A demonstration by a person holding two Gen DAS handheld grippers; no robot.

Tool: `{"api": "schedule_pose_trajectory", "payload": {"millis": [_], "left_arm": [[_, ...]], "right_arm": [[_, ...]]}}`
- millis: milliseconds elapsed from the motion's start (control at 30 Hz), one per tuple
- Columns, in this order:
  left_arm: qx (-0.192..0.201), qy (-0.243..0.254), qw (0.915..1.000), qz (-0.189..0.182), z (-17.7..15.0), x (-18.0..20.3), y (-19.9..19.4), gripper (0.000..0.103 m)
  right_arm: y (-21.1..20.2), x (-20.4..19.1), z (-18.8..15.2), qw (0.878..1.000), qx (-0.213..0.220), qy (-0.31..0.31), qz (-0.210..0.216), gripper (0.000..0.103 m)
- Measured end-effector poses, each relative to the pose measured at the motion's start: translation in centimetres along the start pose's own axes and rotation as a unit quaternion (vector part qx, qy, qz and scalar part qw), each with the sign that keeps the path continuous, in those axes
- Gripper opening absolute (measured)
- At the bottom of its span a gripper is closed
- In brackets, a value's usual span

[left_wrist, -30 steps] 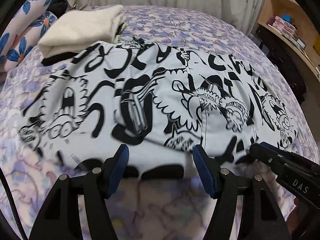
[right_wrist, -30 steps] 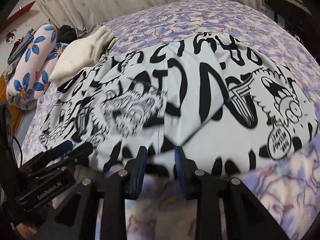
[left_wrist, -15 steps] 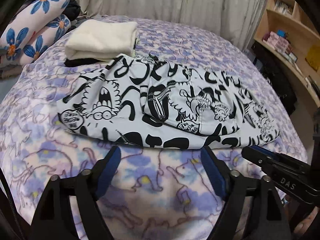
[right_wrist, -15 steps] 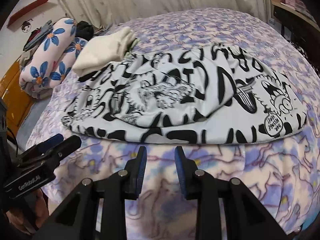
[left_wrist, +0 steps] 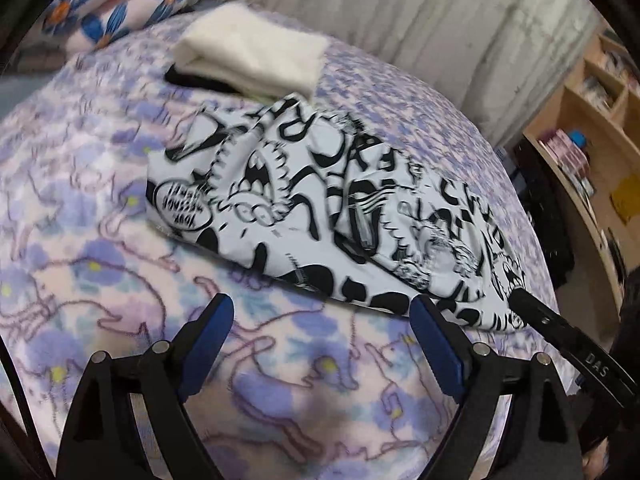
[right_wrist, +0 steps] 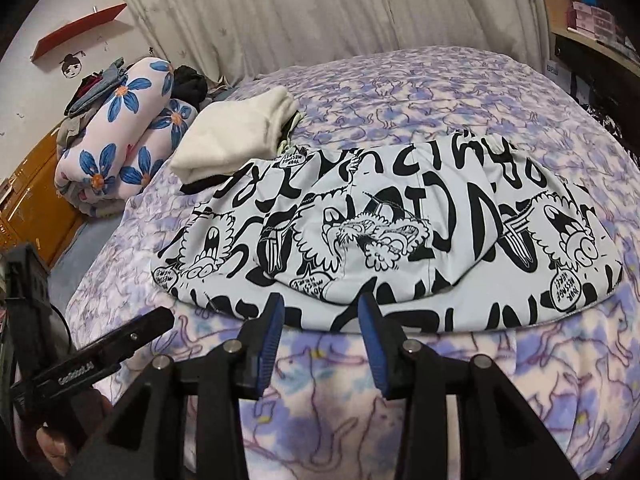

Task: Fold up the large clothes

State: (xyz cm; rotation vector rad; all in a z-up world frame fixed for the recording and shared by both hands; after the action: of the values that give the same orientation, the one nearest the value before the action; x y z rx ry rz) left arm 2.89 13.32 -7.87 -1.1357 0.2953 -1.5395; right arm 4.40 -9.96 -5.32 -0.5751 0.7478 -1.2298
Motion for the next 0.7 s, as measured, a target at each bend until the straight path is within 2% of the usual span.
{"api": "schedule_pose_trajectory", "payload": {"millis": [167,300,533,700], "left_arm": [[-0.017,-0.057,0.9982,0.000,0.3,-3.5,3.1,0.088],[-0.015,-0.097,0.9951,-0.011,0.6,-5.4,5.2,0.088],[0.013,-0.112,0.9936,-0.003,3.2,-6.6,8.2,0.088],[0.023,-0.147,0.9889,0.000,5.5,-7.7,10.6,0.089]], "right_arm": [[2.0,0.3,1.0,1.000,0.005,0.000,-0.016,0.039],[3.8,0.9,2.5,0.999,0.015,0.003,-0.029,0.039],[6.9,1.5,5.4,0.998,0.040,-0.007,-0.057,0.038],[10.3,2.5,5.7,0.997,0.022,-0.008,-0.068,0.038]]}}
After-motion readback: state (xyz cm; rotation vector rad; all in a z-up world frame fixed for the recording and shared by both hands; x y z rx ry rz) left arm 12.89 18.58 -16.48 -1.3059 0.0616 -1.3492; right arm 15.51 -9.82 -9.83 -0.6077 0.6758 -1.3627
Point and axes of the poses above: each gripper's, at about its wrist camera, not at the fingertips, and y roughly the way its jaws point, x to its right, z to its top, the point moved 2 cm from there along y, roughly the way its jaws point, and after that the axes turned 4 degrees about -z, right-handed, at the moved point
